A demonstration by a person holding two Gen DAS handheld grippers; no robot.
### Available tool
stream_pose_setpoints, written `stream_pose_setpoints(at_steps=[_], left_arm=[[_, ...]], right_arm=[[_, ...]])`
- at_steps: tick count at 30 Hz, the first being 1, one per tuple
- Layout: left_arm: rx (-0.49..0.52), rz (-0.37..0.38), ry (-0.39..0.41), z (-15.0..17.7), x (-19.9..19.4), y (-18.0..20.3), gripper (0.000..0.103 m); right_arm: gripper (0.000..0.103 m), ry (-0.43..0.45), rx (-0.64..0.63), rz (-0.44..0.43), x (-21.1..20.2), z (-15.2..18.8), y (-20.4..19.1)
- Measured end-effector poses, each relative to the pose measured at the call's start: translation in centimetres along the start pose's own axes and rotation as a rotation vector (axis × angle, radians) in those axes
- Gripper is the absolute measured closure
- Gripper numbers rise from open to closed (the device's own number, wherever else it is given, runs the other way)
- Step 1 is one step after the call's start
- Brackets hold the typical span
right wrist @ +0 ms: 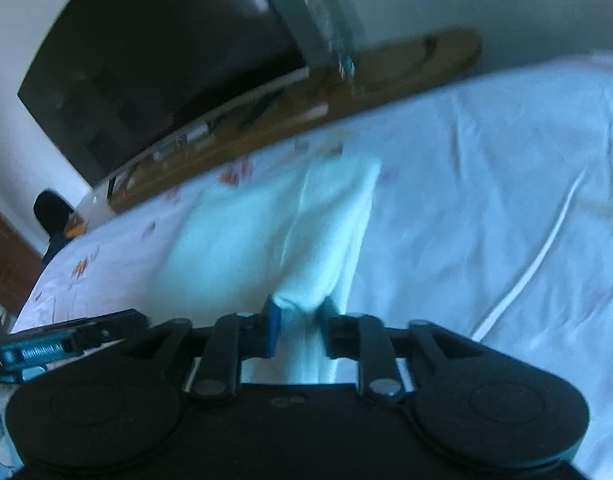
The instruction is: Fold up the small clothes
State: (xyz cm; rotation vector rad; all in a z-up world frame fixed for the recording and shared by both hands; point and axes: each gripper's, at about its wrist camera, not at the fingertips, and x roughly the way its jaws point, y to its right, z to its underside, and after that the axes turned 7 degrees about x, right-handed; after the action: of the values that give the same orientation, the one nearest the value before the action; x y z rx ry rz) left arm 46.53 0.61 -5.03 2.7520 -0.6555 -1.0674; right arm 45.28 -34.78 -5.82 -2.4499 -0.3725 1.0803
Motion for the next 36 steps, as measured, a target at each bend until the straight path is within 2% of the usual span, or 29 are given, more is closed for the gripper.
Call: stream_pose_setpoints(at_steps=[3,5,7,11,12,14,16,18,19,20,22,23,25,28,30,32,33,34,35,36], left_arm=[[-0.022,0.016,0.022,-1.7,1.4,-0.4,0.057],[-0.042,0.032,0.015,-2.6,3.0,-0.6,0.057],[-0.042,0.019,0.001,-3.0,4.5,-0.6,0.057],[-0.061,0.027,-0.01,-2.7,6.2,-1.1,0.057],[-0.065,0.023,-0.012,-2.4,6.3,-1.3,0.057],[-0.077,0.021,0.007,-1.7,5.7,-1.8,0.057],[-0.099,-0.003,0.048,-1.4,4.7,-2.5,0.057],[-0.12,-0.005,0.053,-1.3,4.8,-2.9,0.057],[-0.123,-0.002,0.048,-1.4,5.0,-3.0,0.057],[-0.129,0.002,0.055,-1.7,5.1,-3.0,0.057],[-0.118,0.01,0.074,-2.4,5.1,-2.7,0.057],[-0.1,0.005,0.083,-2.8,5.2,-2.4,0.057],[-0.058,-0.004,0.088,-3.6,5.5,-2.0,0.057],[-0.022,-0.011,0.082,-4.4,6.4,-1.5,0.057],[-0.028,-0.021,0.054,-4.7,7.7,-1.3,0.057],[-0.011,-0.042,0.013,-4.6,9.0,-1.0,0.057],[-0.01,-0.059,-0.001,-4.3,9.5,-1.1,0.053],[-0.025,-0.078,0.002,-4.1,9.4,-1.2,0.04],[-0.024,-0.107,0.005,-4.1,9.1,-1.3,0.035],[-0.01,-0.122,0.017,-3.9,8.5,-1.4,0.035]], right_arm=[[0.07,0.059,0.072,-0.023,-0.5,-1.3,1.2],[0.07,0.08,0.115,0.004,0.6,-2.5,1.9],[0.07,0.067,0.148,0.026,2.4,-3.5,2.2],[0.069,0.06,0.173,0.013,5.3,-4.8,2.5],[0.08,0.059,0.152,0.015,5.9,-5.0,2.3],[0.087,0.056,0.017,-0.016,6.5,-4.7,0.8],[0.091,0.105,-0.137,-0.066,5.4,-4.4,-0.9],[0.092,0.147,-0.188,-0.114,4.7,-4.7,-1.4],[0.092,0.154,-0.207,-0.098,4.9,-4.8,-1.2],[0.093,0.125,-0.18,-0.062,5.8,-5.1,-0.5],[0.092,0.021,-0.148,0.046,8.0,-4.9,1.1],[0.092,0.02,-0.149,0.045,8.2,-4.4,1.5],[0.081,0.045,-0.109,0.045,7.1,-4.5,1.6],[0.079,0.155,-0.13,0.033,4.5,-4.8,0.2],[0.079,0.156,-0.215,0.063,4.5,-4.7,-1.8],[0.079,0.12,-0.25,0.072,5.7,-4.6,-2.6],[0.085,0.072,-0.253,0.108,6.9,-4.5,-2.3],[0.086,0.021,-0.242,0.158,8.2,-4.5,-1.5],[0.086,0.042,-0.217,0.156,8.3,-4.2,-0.6],[0.087,0.045,-0.174,0.14,8.0,-4.3,-0.2]])
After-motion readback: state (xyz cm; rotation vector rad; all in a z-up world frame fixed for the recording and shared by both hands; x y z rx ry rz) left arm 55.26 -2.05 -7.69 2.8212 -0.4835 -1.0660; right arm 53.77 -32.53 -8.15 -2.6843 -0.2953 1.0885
